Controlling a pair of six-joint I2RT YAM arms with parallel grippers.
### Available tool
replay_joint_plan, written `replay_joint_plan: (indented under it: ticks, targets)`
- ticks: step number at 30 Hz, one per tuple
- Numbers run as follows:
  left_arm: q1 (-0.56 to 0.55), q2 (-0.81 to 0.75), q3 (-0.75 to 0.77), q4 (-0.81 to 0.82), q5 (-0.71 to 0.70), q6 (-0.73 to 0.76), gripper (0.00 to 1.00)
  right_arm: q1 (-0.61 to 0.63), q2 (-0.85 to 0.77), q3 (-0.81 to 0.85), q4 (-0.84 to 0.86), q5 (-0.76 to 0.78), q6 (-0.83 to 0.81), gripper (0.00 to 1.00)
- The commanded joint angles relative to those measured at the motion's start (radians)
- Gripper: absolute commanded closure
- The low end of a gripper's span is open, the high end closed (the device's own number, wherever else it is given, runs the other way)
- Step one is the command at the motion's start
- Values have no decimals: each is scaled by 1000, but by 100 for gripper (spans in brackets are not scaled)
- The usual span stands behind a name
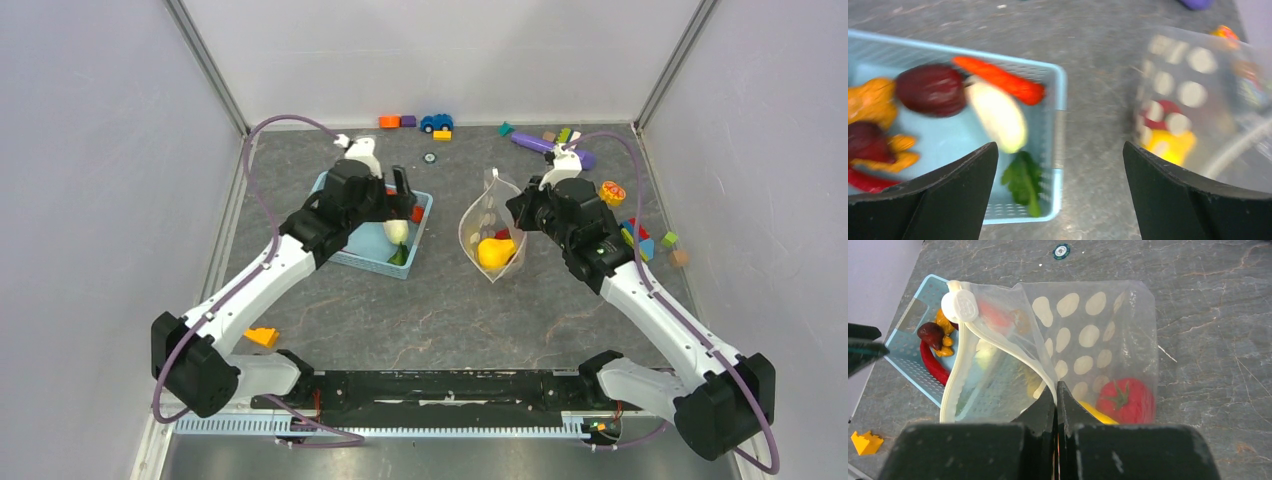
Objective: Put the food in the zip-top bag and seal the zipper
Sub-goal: Pick up the fake vegetable from the bin.
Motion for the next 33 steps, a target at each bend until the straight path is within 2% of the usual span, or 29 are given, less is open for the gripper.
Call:
replay_joint_plan:
  ticks: [1, 12, 19, 33]
  targets:
    - [164, 5, -43, -52, -14, -111, 0, -7, -19, 5, -13, 34, -31, 98]
    - [272, 204, -56, 24, 88, -177, 0, -19, -21, 2, -44, 65, -46, 98]
    - [277, 341, -53, 108, 85, -258, 9, -31, -12, -2, -51, 75, -55, 98]
    - [278, 497, -25, 198, 50, -316, 14, -65, -14, -21, -56, 54, -64, 98]
